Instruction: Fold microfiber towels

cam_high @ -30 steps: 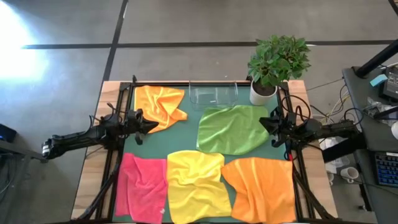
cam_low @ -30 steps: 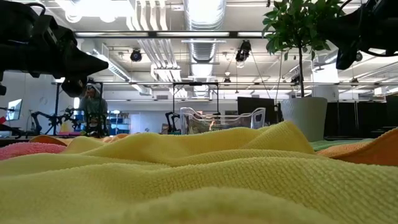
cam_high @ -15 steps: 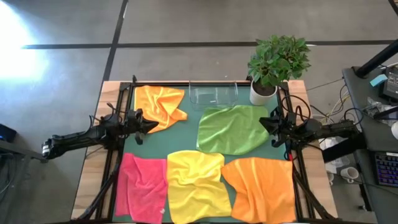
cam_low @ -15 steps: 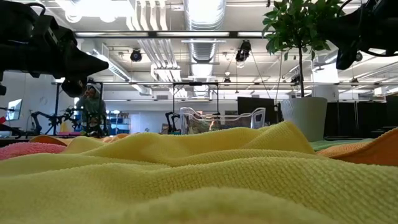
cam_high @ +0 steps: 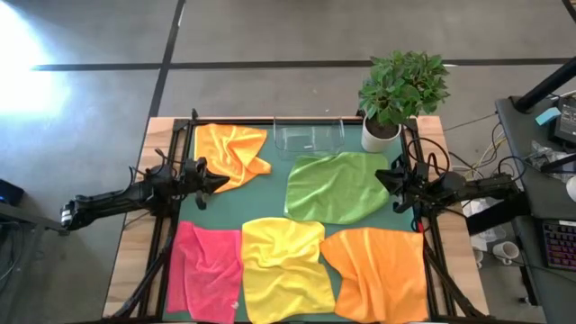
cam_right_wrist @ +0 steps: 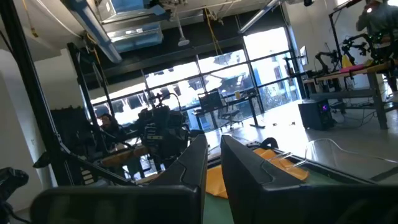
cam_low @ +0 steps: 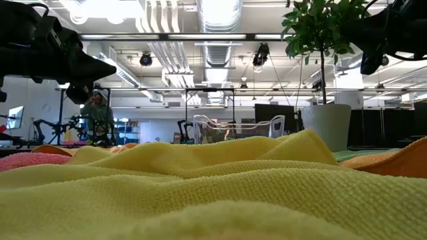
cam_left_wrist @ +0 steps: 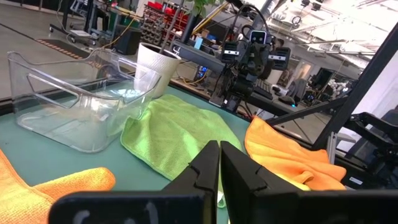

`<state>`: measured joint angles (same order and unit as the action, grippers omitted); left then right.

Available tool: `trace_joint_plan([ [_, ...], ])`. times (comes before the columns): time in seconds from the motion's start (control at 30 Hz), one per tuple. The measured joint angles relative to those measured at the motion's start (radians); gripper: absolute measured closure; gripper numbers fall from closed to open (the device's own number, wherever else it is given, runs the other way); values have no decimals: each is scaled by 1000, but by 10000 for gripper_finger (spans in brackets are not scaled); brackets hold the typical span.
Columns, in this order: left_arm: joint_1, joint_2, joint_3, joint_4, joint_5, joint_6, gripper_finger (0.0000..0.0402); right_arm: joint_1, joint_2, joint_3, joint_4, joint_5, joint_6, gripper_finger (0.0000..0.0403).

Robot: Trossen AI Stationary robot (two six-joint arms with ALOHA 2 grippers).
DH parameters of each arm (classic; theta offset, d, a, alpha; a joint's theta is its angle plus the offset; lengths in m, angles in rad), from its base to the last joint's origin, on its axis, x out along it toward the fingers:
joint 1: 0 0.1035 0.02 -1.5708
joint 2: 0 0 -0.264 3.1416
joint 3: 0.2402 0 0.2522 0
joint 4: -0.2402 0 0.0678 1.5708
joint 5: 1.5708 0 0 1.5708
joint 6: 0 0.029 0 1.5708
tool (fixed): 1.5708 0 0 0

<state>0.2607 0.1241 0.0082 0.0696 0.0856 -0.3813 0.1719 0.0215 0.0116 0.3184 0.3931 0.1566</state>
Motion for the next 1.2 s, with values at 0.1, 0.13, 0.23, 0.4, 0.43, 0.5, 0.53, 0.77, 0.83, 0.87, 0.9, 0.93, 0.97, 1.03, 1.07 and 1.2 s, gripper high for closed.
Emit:
trace_joint_plan([
  [0.1, 0, 0, 0, 0, 0, 0, 402, 0, 0, 0, 0, 0, 0, 364],
  [0.13, 0, 0, 0, 0, 0, 0, 402, 0, 0, 0, 0, 0, 0, 364],
  [0.23, 0, 0, 0, 0, -1, 0, 402, 0, 0, 0, 0, 0, 0, 364],
  [0.4, 0, 0, 0, 0, -1, 0, 402, 0, 0, 0, 0, 0, 0, 364],
  [0.43, 0, 0, 0, 0, -1, 0, 402, 0, 0, 0, 0, 0, 0, 364],
  [0.5, 0, 0, 0, 0, -1, 0, 402, 0, 0, 0, 0, 0, 0, 364],
  [0.53, 0, 0, 0, 1, -1, 0, 402, 0, 0, 0, 0, 0, 0, 364],
  [0.77, 0, 0, 0, 2, -8, 0, 402, 0, 0, 0, 0, 0, 0, 364],
  [0.83, 0, 0, 0, 2, -14, 1, 402, 0, 0, 0, 0, 0, 0, 364],
  [0.87, 0, 0, 0, 2, -16, 2, 402, 0, 0, 0, 0, 0, 0, 364],
  [0.9, 0, 0, 0, 2, -16, 3, 402, 0, 0, 0, 0, 0, 0, 364],
  [0.93, 0, 0, 0, 2, -16, 7, 402, 0, 0, 0, 0, 0, 0, 364],
  [0.97, 0, 0, 0, 2, -16, 18, 402, 0, 0, 0, 0, 0, 0, 364],
  [1.03, 0, 0, 0, 2, -16, 25, 402, 0, 0, 0, 0, 0, 0, 364],
  [1.07, 0, 0, 0, 2, -16, 23, 402, 0, 0, 0, 0, 0, 0, 364],
  [1.2, 0, 0, 0, 2, -16, 21, 402, 0, 0, 0, 0, 0, 0, 364],
])
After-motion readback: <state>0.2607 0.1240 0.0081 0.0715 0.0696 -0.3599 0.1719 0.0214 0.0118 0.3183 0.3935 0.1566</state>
